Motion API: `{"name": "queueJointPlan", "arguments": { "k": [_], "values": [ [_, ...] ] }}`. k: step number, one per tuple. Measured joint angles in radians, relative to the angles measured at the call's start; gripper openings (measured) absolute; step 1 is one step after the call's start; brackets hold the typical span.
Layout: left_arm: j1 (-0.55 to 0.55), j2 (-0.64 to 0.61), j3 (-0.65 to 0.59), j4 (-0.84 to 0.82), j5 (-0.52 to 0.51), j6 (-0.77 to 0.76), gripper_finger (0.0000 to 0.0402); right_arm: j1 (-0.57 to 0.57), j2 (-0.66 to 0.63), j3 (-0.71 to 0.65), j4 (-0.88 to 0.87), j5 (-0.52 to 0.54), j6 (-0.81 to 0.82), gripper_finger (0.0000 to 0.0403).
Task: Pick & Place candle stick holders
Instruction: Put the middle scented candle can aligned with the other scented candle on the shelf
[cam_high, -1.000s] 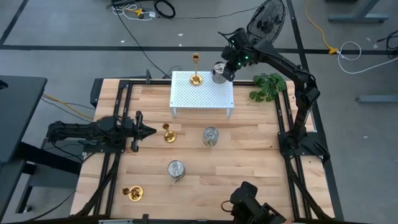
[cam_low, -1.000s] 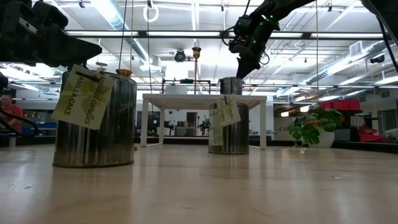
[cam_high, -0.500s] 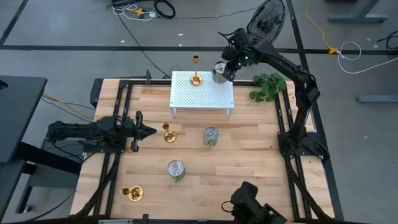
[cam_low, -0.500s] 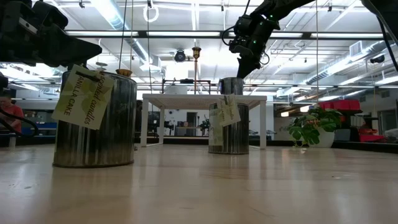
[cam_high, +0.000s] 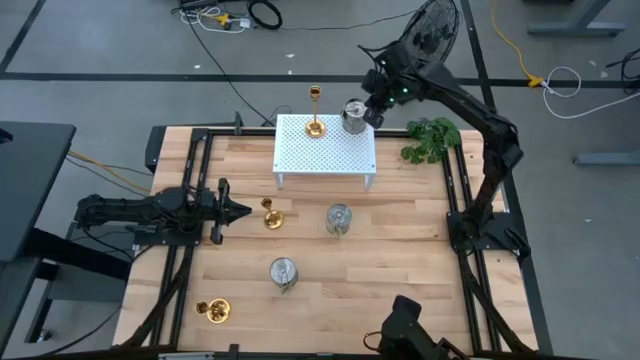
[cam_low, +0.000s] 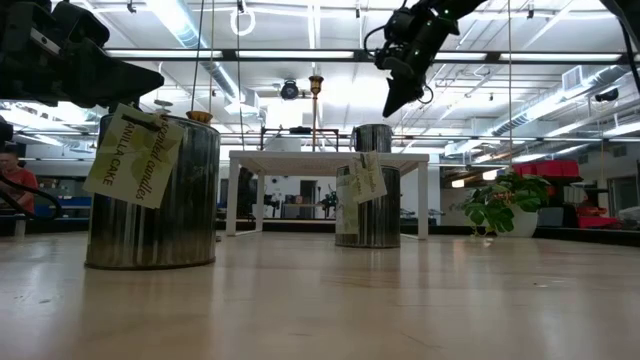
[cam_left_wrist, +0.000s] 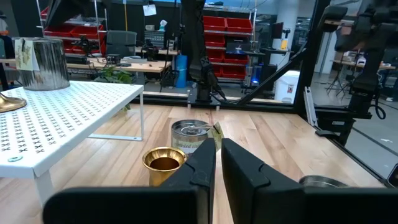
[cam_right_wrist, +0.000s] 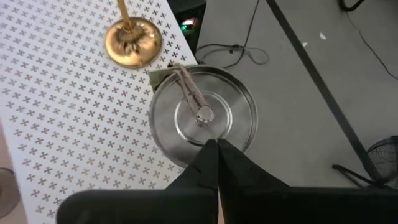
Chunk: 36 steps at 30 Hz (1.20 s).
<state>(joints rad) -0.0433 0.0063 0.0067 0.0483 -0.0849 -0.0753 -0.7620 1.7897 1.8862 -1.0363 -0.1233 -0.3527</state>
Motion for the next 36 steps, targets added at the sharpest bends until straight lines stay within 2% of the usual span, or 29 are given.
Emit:
{"name": "queueJointPlan", "arguments": {
  "k": [3,8,14,25,36],
  "values": [
    [0.000,0.000,0.000,0.000,0.000,0.000,0.0032,0.016,-0.019,0.000,0.001,-0.003,-0.008,0.0000],
    [0.000,0.000,0.000,0.000,0.000,0.000,0.0032,0.037,-0.038,0.000,0.001,-0.095,-0.030,0.0000],
    [0.000,0.000,0.000,0.000,0.000,0.000,0.0032,0.081,-0.038,0.000,-0.004,-0.155,-0.050,0.0000],
    [0.000,0.000,0.000,0.000,0.000,0.000,0.0032,0.228,-0.038,0.000,0.034,-0.157,-0.155,0.0000],
    [0.000,0.000,0.000,0.000,0.000,0.000,0.0032,0.364,-0.038,0.000,0.062,-0.156,-0.154,0.0000]
  ]
}}
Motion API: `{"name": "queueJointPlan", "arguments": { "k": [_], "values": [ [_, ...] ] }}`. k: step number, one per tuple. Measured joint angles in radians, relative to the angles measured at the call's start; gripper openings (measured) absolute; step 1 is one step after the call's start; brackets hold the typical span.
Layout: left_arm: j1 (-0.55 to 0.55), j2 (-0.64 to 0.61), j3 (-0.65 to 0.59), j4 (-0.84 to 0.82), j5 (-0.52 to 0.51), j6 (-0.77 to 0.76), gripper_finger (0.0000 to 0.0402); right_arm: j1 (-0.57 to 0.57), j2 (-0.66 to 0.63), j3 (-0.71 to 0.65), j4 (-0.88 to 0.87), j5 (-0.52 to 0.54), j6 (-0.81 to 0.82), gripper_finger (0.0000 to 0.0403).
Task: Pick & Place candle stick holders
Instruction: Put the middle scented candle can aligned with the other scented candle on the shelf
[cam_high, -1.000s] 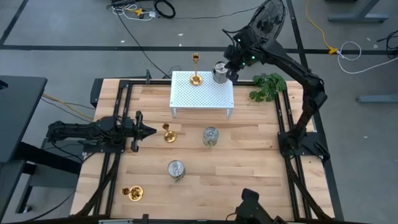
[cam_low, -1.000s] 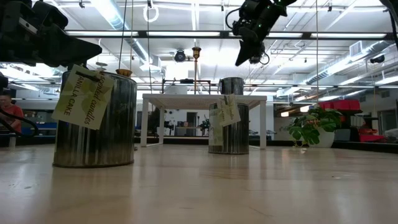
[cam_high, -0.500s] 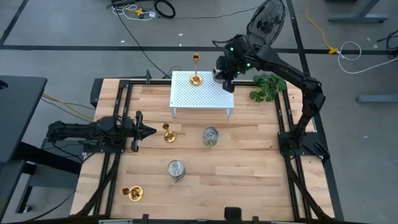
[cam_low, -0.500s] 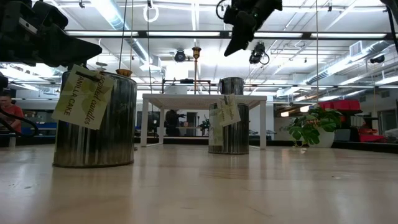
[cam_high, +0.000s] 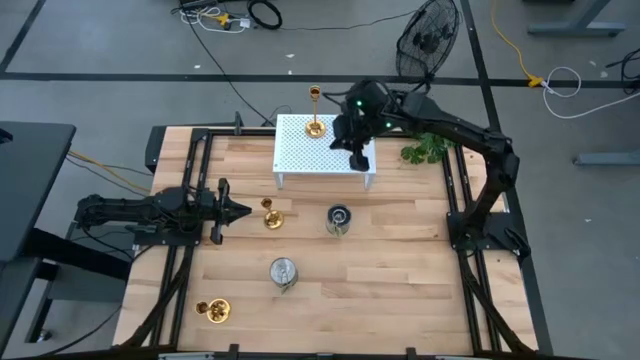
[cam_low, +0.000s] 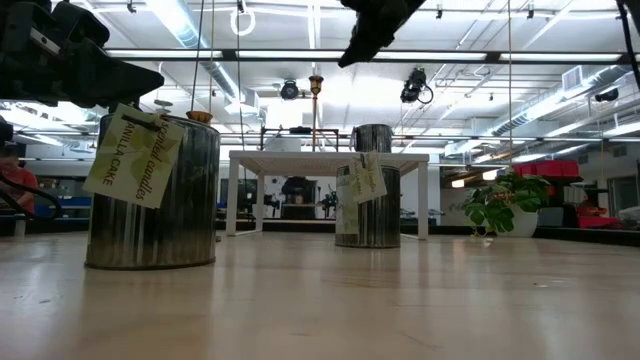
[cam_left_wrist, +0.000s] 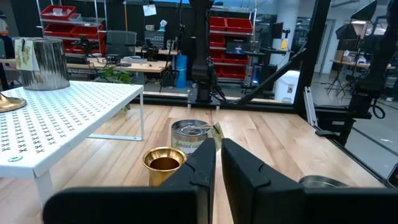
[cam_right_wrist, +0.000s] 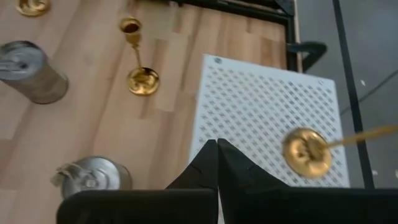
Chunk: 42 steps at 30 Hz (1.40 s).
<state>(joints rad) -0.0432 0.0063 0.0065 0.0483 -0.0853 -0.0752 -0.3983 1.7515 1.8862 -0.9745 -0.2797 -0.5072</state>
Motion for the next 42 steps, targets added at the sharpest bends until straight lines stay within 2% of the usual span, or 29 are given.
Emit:
{"name": "queueJointPlan", "arguments": {
  "k": [8,18,24,27,35,42],
  "values": [
    [0.000,0.000,0.000,0.000,0.000,0.000,0.0032,0.092,0.000,0.000,0.037,0.019,0.107,0.0000],
    [0.000,0.000,0.000,0.000,0.000,0.000,0.0032,0.193,0.001,0.000,0.047,0.175,0.240,0.0021],
    [0.000,0.000,0.000,0.000,0.000,0.000,0.0032,0.217,0.001,0.000,0.047,0.243,0.267,0.0040],
    [0.000,0.000,0.000,0.000,0.000,0.000,0.0032,0.225,0.001,-0.013,0.058,0.245,0.286,0.0051],
    [0.000,0.000,0.000,0.000,0.000,0.000,0.0032,0.256,-0.050,-0.188,0.095,0.202,0.325,0.0090],
    [0.000,0.000,0.000,0.000,0.000,0.000,0.0032,0.304,-0.150,-0.423,0.258,0.156,0.342,0.0136]
  ]
}}
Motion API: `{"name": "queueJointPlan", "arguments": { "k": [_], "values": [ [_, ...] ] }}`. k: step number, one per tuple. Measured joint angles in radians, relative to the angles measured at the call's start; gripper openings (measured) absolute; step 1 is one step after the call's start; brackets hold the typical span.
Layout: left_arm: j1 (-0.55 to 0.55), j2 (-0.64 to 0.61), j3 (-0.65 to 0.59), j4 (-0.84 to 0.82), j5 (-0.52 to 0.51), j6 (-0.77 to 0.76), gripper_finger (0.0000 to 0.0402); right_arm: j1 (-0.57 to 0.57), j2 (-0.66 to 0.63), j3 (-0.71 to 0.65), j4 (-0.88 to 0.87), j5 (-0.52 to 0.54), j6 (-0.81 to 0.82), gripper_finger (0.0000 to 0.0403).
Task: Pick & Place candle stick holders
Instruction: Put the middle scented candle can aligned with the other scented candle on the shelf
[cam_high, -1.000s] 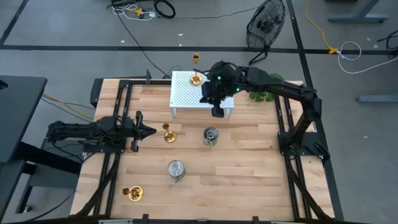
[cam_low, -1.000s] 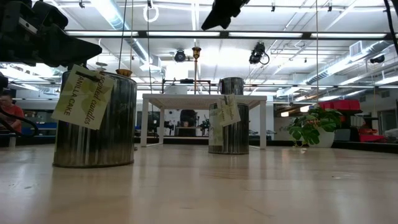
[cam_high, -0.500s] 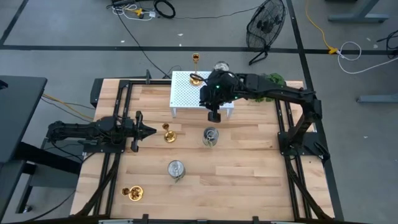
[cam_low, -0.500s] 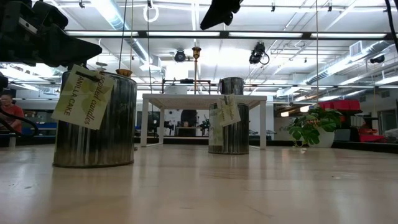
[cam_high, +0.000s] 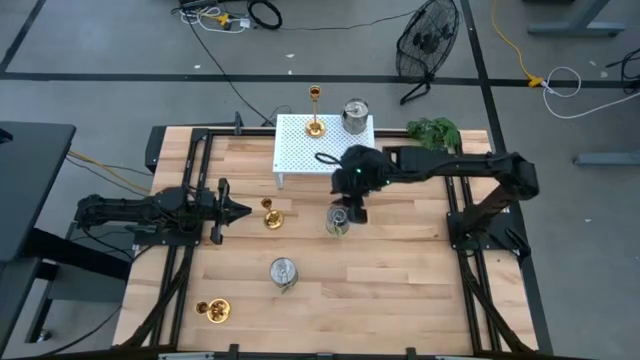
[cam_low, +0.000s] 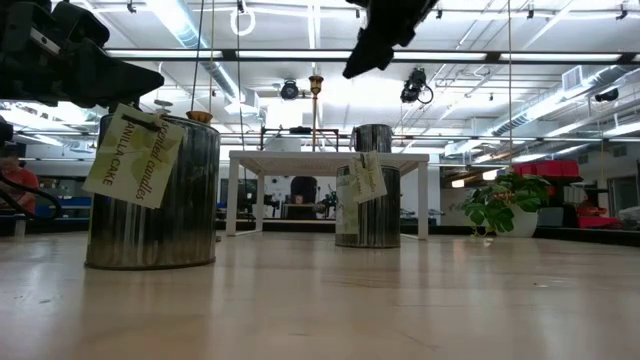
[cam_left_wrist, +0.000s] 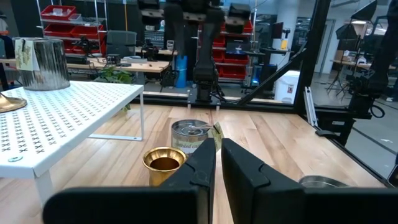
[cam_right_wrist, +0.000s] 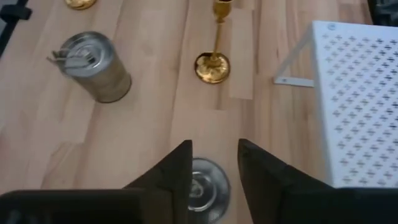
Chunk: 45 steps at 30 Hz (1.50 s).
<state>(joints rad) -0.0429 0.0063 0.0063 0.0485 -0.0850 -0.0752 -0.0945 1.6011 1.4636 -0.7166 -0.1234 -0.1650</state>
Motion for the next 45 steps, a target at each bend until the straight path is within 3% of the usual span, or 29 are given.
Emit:
{"name": "queueJointPlan", "arguments": {
  "k": [10,18,29,45],
  "values": [
    [0.000,0.000,0.000,0.000,0.000,0.000,0.0032,0.034,-0.227,-0.326,0.248,0.000,0.035,0.0225],
    [0.000,0.000,0.000,0.000,0.000,0.000,0.0032,0.033,-0.341,-0.482,0.284,0.003,0.058,0.0301],
    [0.000,0.000,0.000,0.000,0.000,0.000,0.0032,0.033,-0.344,-0.513,0.279,0.003,0.127,0.0371],
    [0.000,0.000,0.000,0.000,0.000,0.000,0.0032,0.050,-0.330,-0.514,0.273,0.003,0.151,0.0391]
  ]
}}
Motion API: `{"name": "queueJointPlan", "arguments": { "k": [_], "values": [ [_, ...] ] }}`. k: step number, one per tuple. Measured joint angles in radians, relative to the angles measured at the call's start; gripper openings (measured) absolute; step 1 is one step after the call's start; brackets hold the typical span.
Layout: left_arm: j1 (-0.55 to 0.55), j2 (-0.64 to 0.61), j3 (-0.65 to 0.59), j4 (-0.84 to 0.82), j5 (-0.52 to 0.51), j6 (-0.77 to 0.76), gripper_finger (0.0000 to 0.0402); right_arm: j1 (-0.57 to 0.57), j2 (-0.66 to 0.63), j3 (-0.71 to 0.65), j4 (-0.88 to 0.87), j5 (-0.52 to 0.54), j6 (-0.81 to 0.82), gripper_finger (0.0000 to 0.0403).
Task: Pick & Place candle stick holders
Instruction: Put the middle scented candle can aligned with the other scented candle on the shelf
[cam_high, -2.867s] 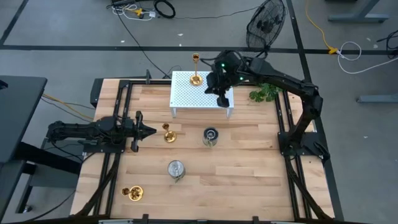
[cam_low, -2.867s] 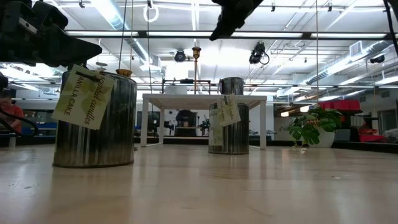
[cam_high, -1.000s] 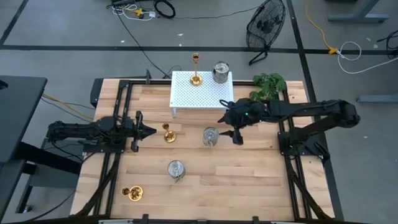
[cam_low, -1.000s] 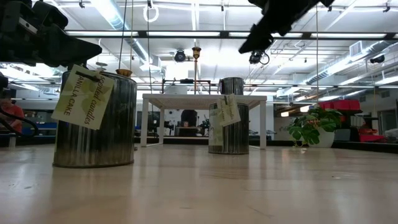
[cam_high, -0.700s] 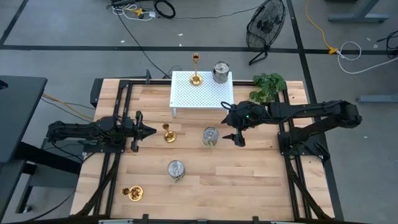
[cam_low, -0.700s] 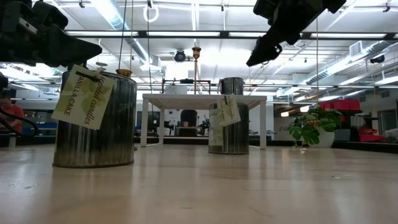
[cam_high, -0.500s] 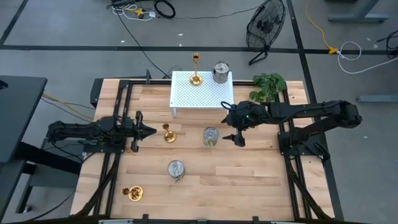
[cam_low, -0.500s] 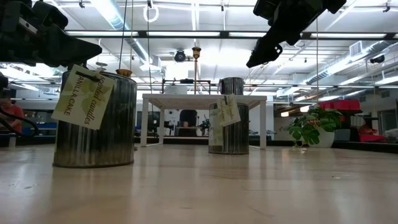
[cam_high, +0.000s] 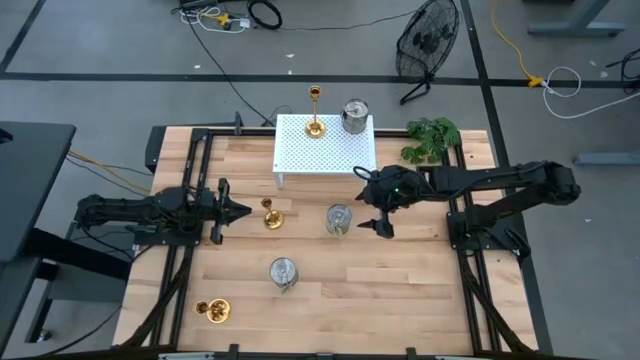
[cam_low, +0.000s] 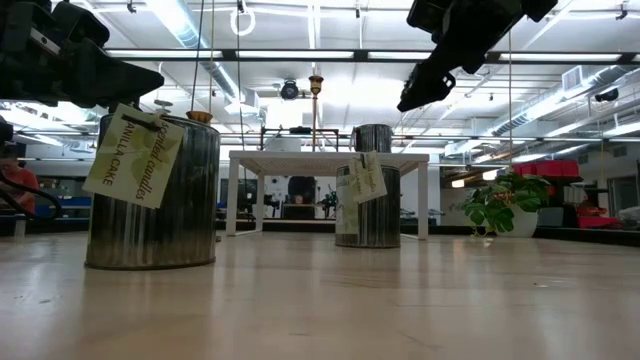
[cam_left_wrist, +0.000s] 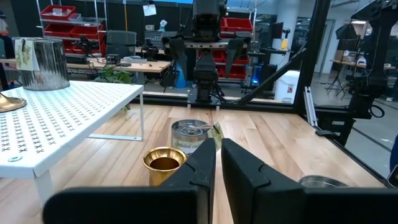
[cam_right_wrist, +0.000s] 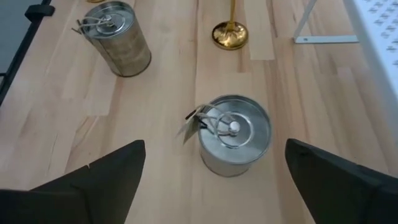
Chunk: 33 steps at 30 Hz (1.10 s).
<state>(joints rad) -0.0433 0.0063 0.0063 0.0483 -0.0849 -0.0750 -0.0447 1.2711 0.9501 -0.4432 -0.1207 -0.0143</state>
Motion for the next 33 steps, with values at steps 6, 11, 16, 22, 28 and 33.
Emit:
{"name": "queueJointPlan", "arguments": {
  "k": [6,11,16,22,28,33],
  "values": [
    [0.000,0.000,0.000,0.000,0.000,0.000,0.0032,0.003,0.023,0.016,-0.025,0.000,-0.001,0.0391],
    [0.000,0.000,0.000,0.000,0.000,0.000,0.0032,0.003,0.062,0.076,-0.071,0.000,-0.016,0.0391],
    [0.000,0.000,0.000,0.000,0.000,0.000,0.0032,0.003,0.108,0.117,-0.074,0.000,-0.040,0.0391],
    [0.000,0.000,0.000,0.000,0.000,0.000,0.0032,0.003,0.153,0.134,-0.072,0.000,-0.050,0.0391],
    [0.000,0.000,0.000,0.000,0.000,0.000,0.0032,0.003,0.176,0.135,-0.067,0.000,-0.065,0.0391],
    [0.000,0.000,0.000,0.000,0.000,0.000,0.0032,0.003,0.202,0.135,-0.066,0.000,-0.095,0.0391]
  ]
}}
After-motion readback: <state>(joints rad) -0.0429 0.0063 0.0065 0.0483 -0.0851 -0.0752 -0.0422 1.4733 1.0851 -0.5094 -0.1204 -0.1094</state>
